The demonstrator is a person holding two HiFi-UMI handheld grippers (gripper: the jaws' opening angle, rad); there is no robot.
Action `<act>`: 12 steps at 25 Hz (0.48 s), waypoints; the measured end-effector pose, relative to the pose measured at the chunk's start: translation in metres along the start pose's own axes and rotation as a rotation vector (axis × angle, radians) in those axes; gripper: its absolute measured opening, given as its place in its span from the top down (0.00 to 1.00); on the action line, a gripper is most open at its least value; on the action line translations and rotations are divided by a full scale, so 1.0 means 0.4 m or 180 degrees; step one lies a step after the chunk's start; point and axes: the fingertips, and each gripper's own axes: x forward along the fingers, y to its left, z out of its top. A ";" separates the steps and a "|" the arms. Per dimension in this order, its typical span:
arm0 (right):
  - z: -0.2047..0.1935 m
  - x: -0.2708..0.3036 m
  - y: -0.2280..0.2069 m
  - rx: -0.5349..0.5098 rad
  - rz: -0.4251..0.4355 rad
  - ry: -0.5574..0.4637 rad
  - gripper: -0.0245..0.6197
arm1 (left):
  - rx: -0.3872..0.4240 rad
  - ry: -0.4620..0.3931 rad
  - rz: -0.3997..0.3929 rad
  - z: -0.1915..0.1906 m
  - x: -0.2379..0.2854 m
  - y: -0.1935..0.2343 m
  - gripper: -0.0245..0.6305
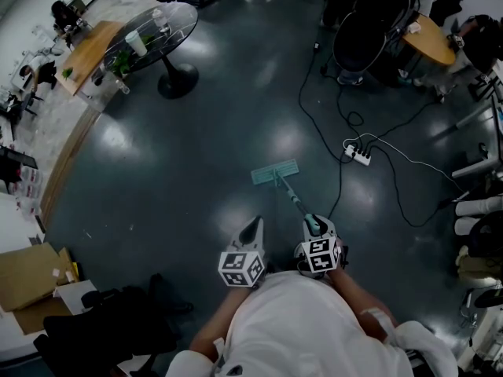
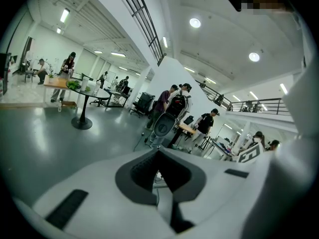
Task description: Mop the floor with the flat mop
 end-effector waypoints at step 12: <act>0.007 0.006 -0.001 -0.0030 -0.0006 -0.0010 0.79 | 0.0001 0.0005 -0.0028 0.008 0.018 0.003 0.96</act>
